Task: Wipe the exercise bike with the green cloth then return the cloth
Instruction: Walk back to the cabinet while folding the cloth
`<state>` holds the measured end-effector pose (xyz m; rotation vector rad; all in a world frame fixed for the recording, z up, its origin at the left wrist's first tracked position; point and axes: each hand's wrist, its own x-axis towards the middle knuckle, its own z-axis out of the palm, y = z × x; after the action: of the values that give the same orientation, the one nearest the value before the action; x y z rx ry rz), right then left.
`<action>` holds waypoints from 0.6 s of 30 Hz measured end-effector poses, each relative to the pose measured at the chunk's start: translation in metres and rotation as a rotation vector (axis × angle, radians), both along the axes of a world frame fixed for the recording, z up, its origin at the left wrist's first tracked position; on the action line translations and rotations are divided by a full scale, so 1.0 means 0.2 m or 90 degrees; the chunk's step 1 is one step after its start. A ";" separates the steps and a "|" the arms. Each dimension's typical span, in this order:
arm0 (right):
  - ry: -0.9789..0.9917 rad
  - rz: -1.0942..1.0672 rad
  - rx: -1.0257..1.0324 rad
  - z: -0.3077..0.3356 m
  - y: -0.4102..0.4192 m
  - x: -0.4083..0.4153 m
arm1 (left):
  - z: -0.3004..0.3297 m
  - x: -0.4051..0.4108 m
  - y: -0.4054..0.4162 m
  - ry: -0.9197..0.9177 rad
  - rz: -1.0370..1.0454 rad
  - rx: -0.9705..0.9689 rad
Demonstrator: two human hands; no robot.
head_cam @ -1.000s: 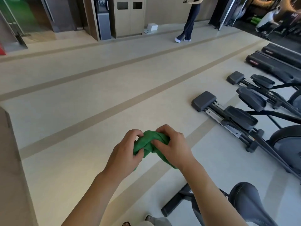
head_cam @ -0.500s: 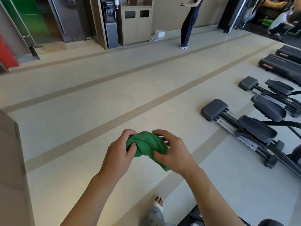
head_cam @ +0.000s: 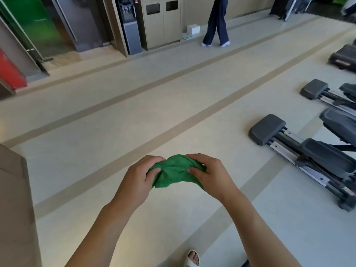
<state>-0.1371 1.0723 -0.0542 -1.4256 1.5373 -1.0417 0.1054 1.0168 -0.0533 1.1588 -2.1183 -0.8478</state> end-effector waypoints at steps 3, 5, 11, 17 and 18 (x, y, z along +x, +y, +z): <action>-0.007 0.014 0.002 -0.01 -0.18 0.01 | 0.01 0.02 -0.14 0.002 0.044 -0.023; -0.013 0.023 0.004 -0.02 -0.29 0.03 | 0.02 0.05 -0.24 0.011 0.072 -0.016; 0.011 0.036 0.002 -0.05 -0.68 0.14 | -0.01 0.20 -0.61 0.026 0.095 -0.010; 0.041 -0.009 0.028 -0.03 -1.08 0.36 | -0.02 0.45 -1.11 0.057 0.049 -0.013; 0.048 -0.008 0.030 -0.02 -1.15 0.41 | -0.01 0.50 -1.19 0.062 0.049 -0.011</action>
<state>-0.0548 0.8413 -0.0581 -1.4386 1.6166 -0.9632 0.2060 0.7786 -0.0556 1.1598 -1.9854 -0.8328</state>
